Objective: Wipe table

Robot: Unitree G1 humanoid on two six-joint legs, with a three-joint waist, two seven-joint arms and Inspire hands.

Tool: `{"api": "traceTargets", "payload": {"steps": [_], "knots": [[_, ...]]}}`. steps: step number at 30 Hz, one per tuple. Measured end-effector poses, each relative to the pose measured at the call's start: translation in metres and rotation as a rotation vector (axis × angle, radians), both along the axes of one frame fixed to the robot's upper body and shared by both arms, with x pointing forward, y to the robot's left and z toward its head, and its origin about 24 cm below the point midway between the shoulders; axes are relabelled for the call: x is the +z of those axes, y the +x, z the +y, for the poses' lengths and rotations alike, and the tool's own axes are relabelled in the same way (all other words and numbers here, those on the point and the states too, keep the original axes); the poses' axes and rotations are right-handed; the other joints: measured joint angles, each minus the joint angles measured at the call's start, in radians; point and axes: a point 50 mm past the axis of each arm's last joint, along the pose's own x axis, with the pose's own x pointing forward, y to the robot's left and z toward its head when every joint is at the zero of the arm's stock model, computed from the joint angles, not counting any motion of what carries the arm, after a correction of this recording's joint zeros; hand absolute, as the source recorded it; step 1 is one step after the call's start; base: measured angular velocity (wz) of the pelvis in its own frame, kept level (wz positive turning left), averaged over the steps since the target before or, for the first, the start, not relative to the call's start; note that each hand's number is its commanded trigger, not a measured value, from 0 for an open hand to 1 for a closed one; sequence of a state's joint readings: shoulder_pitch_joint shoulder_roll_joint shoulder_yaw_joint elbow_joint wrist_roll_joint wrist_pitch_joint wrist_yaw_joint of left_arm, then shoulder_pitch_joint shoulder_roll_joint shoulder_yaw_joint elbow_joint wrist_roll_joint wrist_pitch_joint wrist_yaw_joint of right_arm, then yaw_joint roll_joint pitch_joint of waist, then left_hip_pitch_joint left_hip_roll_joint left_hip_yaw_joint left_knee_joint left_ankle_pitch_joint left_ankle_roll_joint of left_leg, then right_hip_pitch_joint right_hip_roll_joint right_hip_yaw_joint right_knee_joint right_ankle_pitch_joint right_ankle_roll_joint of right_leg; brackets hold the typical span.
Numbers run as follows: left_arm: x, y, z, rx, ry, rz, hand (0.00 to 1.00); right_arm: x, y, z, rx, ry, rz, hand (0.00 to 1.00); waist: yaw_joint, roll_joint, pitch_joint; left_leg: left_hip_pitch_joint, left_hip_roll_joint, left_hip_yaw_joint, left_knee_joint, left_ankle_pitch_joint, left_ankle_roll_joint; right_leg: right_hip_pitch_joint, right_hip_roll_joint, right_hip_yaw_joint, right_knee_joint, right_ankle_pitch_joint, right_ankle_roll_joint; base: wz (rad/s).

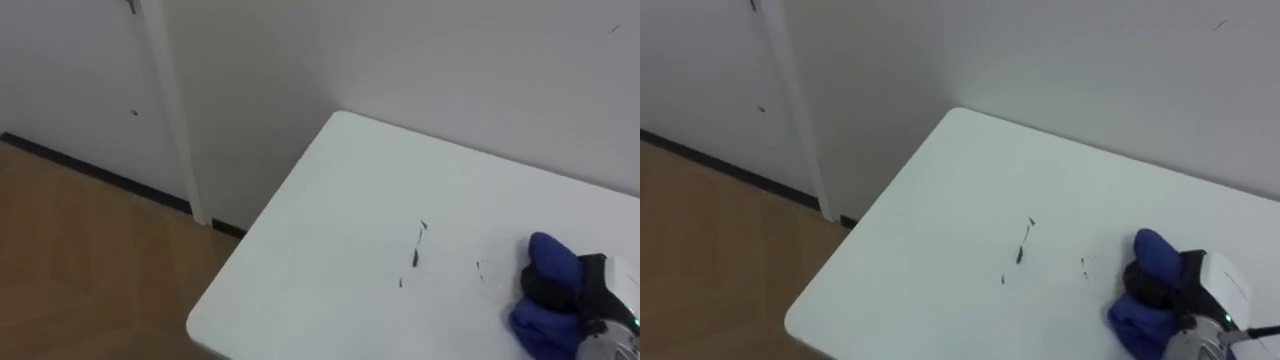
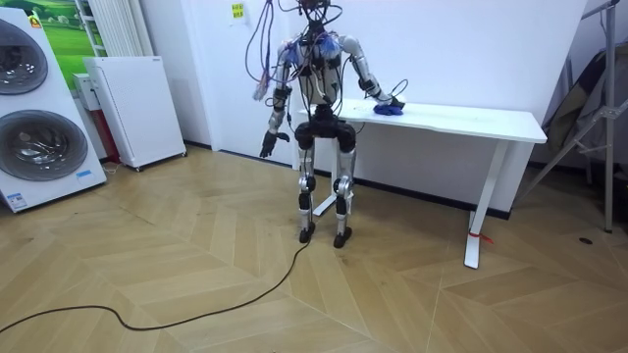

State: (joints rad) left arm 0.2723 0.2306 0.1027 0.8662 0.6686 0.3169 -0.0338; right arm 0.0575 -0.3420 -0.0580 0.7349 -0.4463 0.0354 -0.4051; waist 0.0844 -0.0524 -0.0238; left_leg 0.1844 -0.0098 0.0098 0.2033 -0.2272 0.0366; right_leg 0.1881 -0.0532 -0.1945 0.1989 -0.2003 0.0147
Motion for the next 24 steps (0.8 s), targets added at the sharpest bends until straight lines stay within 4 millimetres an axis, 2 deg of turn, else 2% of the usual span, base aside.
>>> {"api": "traceTargets", "payload": {"steps": [1,3,5,6,7,8,9,10,11,12,13,14,15,16,17,18,19,20,21,22,23,24], "knots": [[-0.002,-0.001,-0.003,-0.001,-0.013,0.005,0.0,0.0,0.004,0.003,0.014,-0.003,0.006,1.0,0.007,0.005,0.0006,0.007,0.008,0.03,0.004,-0.008,0.001,-0.019,-0.001,0.002,0.038,-0.004,0.002,-0.72],[-0.005,0.002,-0.009,-0.011,-0.03,0.01,0.0,0.005,0.023,0.013,0.058,-0.024,-0.003,1.0,0.05,0.015,0.0092,0.01,0.021,0.081,0.02,-0.021,0.002,-0.084,-0.008,0.004,0.13,-0.013,-0.003,-1.13],[-0.009,0.01,-0.013,0.013,-0.054,-0.007,0.0,0.01,0.059,0.046,0.185,-0.065,0.015,1.0,0.128,0.009,0.0231,-0.002,0.028,0.138,0.048,-0.028,0.003,-0.172,-0.017,-0.009,0.208,-0.011,-0.012,-1.81],[-0.01,0.014,-0.014,0.017,-0.057,-0.012,0.0,0.013,0.068,0.055,0.227,-0.082,0.015,1.0,0.145,0.005,0.0261,-0.01,0.031,0.137,0.057,-0.033,0.002,-0.188,-0.017,-0.015,0.216,-0.009,-0.015,-1.76],[-0.01,0.026,-0.015,0.01,-0.059,-0.026,0.0,0.02,0.085,0.075,0.318,-0.118,0.013,1.0,0.171,0.008,0.0288,-0.036,0.052,0.122,0.069,-0.054,-0.006,-0.222,-0.009,-0.034,0.231,-0.004,-0.004,-1.28],[-0.008,0.045,-0.016,-0.004,-0.063,-0.058,0.0,0.023,0.095,0.091,0.368,-0.15,0.021,1.0,0.193,0.0,0.0306,-0.065,0.068,0.127,0.105,-0.068,-0.015,-0.25,-0.049,-0.061,0.317,-0.026,0.005,-0.98],[-0.007,0.053,-0.016,-0.014,-0.066,-0.079,0.0,0.024,0.098,0.097,0.389,-0.165,0.03,1.0,0.206,-0.003,0.03,-0.076,0.076,0.127,0.12,-0.076,-0.019,-0.251,-0.081,-0.068,0.36,-0.043,0.012,-0.58],[-0.003,0.071,-0.017,-0.04,-0.071,-0.133,0.0,0.028,0.106,0.109,0.434,-0.21,0.034,1.0,0.244,-0.011,0.0335,-0.092,0.094,0.126,0.141,-0.086,-0.03,-0.25,-0.146,-0.066,0.396,-0.066,0.041,-0.63],[0.002,0.084,-0.014,-0.057,-0.064,-0.175,0.0,0.037,0.119,0.122,0.483,-0.229,0.018,1.0,0.278,-0.022,0.0358,-0.111,0.109,0.114,0.147,-0.089,-0.044,-0.24,-0.194,-0.055,0.371,-0.065,0.054,-0.73],[0.004,0.089,-0.01,-0.063,-0.054,-0.187,0.0,0.042,0.126,0.13,0.51,-0.232,-0.001,1.0,0.283,-0.03,0.0391,-0.128,0.114,0.087,0.152,-0.091,-0.052,-0.237,-0.213,-0.051,0.339,-0.059,0.063,-0.64],[0.01,0.096,-0.003,-0.072,-0.031,-0.205,0.0,0.052,0.137,0.146,0.559,-0.224,-0.047,1.0,0.283,-0.042,0.041,-0.168,0.131,-0.001,0.168,-0.093,-0.072,-0.217,-0.222,-0.047,0.227,-0.039,0.083,-0.34],[0.015,0.103,0.004,-0.08,-0.008,-0.224,0.0,0.06,0.144,0.153,0.582,-0.217,-0.093,1.0,0.275,-0.052,0.0399,-0.208,0.16,-0.086,0.173,-0.087,-0.098,-0.185,-0.203,-0.051,0.085,0.005,0.09,-0.14],[0.018,0.104,0.008,-0.083,0.005,-0.23,0.0,0.063,0.146,0.156,0.589,-0.193,-0.118,1.0,0.268,-0.056,0.0374,-0.229,0.176,-0.129,0.176,-0.083,-0.115,-0.161,-0.186,-0.056,0.013,0.041,0.09,0.36],[0.023,0.109,0.015,-0.095,0.03,-0.235,0.0,0.07,0.15,0.162,0.594,-0.127,-0.177,1.0,0.236,-0.067,0.0366,-0.285,0.185,-0.196,0.197,-0.076,-0.14,-0.124,-0.16,-0.062,-0.062,0.148,0.093,0.99],[0.025,0.114,0.016,-0.121,0.04,-0.234,0.0,0.07,0.149,0.164,0.584,-0.07,-0.213,1.0,0.195,-0.079,0.0342,-0.343,0.187,-0.258,0.249,-0.082,-0.162,-0.096,-0.142,-0.091,-0.06,0.173,0.139,1.13],[0.025,0.115,0.014,-0.13,0.039,-0.234,0.0,0.07,0.149,0.163,0.573,-0.044,-0.226,1.0,0.188,-0.073,0.038,-0.357,0.192,-0.276,0.275,-0.081,-0.167,-0.086,-0.131,-0.11,-0.045,0.143,0.148,1.25],[0.024,0.113,0.013,-0.142,0.031,-0.234,0.0,0.065,0.144,0.158,0.546,-0.008,-0.226,1.0,0.169,-0.056,0.0471,-0.37,0.209,-0.269,0.295,-0.059,-0.19,-0.066,-0.115,-0.145,-0.008,0.089,0.137,1.29],[0.023,0.109,0.013,-0.142,0.028,-0.228,0.0,0.055,0.135,0.147,0.503,0.025,-0.206,1.0,0.148,-0.054,0.0459,-0.37,0.221,-0.214,0.292,-0.037,-0.195,-0.043,-0.115,-0.171,0.03,0.042,0.136,1.38],[0.022,0.107,0.013,-0.141,0.028,-0.221,0.0,0.051,0.13,0.14,0.481,0.036,-0.195,1.0,0.143,-0.052,0.0458,-0.365,0.228,-0.182,0.289,-0.031,-0.201,-0.034,-0.118,-0.173,0.051,0.018,0.137,1.16],[0.02,0.099,0.015,-0.136,0.031,-0.198,0.0,0.043,0.121,0.128,0.448,0.046,-0.178,1.0,0.143,-0.052,0.0417,-0.35,0.238,-0.129,0.278,-0.022,-0.21,-0.03,-0.127,-0.169,0.103,-0.028,0.136,0.73],[0.018,0.09,0.018,-0.128,0.034,-0.177,0.0,0.04,0.114,0.115,0.44,0.033,-0.17,1.0,0.136,-0.049,0.0387,-0.346,0.245,-0.097,0.275,-0.012,-0.218,-0.03,-0.131,-0.17,0.141,-0.062,0.131,0.55],[0.018,0.087,0.019,-0.124,0.035,-0.169,0.0,0.038,0.11,0.108,0.438,0.019,-0.163,1.0,0.134,-0.048,0.0384,-0.346,0.245,-0.09,0.274,-0.005,-0.22,-0.029,-0.133,-0.171,0.154,-0.073,0.129,0.43]]}}
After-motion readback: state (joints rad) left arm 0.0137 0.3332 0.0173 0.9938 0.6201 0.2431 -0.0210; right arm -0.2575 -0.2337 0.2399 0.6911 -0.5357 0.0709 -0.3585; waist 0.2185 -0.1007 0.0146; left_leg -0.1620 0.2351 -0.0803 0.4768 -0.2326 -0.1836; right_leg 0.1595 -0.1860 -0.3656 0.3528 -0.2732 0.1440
